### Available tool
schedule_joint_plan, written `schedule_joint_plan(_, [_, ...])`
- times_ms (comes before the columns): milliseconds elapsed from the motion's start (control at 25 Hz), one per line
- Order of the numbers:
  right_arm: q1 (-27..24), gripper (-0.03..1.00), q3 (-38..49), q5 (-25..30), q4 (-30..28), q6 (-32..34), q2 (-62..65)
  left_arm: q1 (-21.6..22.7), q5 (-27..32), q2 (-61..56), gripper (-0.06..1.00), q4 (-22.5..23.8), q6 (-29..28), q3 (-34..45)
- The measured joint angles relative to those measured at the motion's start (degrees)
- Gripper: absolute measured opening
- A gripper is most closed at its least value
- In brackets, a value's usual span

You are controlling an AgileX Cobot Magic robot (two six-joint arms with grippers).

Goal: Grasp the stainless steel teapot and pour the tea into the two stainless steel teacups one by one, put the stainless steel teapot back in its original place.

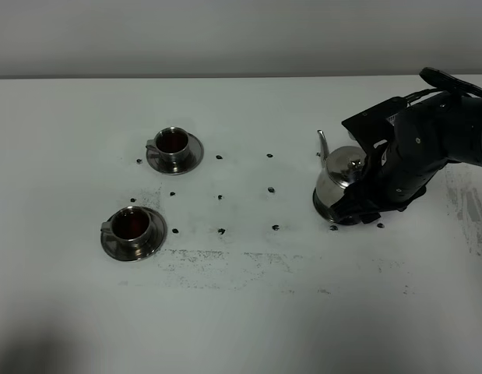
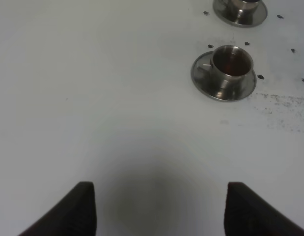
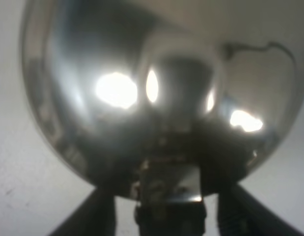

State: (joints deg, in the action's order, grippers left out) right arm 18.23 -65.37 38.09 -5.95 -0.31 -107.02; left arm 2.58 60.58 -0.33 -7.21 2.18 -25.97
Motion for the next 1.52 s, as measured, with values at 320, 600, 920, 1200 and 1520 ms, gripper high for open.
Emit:
schedule_joint_plan(320, [0.0, 0.56, 0.0, 3.0, -0.2, -0.1, 11.7, 0.0, 0.0, 0.0, 0.54, 0.0, 0.0, 0.0])
schedule_joint_plan(600, [-3.9, 0.56, 7.6, 6.2, 2.1, -0.1, 30.3, 0.0, 0.0, 0.0, 0.54, 0.0, 0.0, 0.0])
schedule_joint_plan(920, [-8.5, 0.57, 24.5, 9.6, 4.0, -0.1, 56.9, 0.0, 0.0, 0.0, 0.54, 0.0, 0.0, 0.0])
schedule_joint_plan(1200, [-8.5, 0.57, 32.1, 22.3, 6.0, -0.1, 77.2, 0.0, 0.0, 0.0, 0.54, 0.0, 0.0, 0.0])
schedule_joint_plan(1520, [-9.1, 0.56, 35.4, 25.2, 5.2, 0.3, 90.1, 0.0, 0.0, 0.0, 0.54, 0.0, 0.0, 0.0])
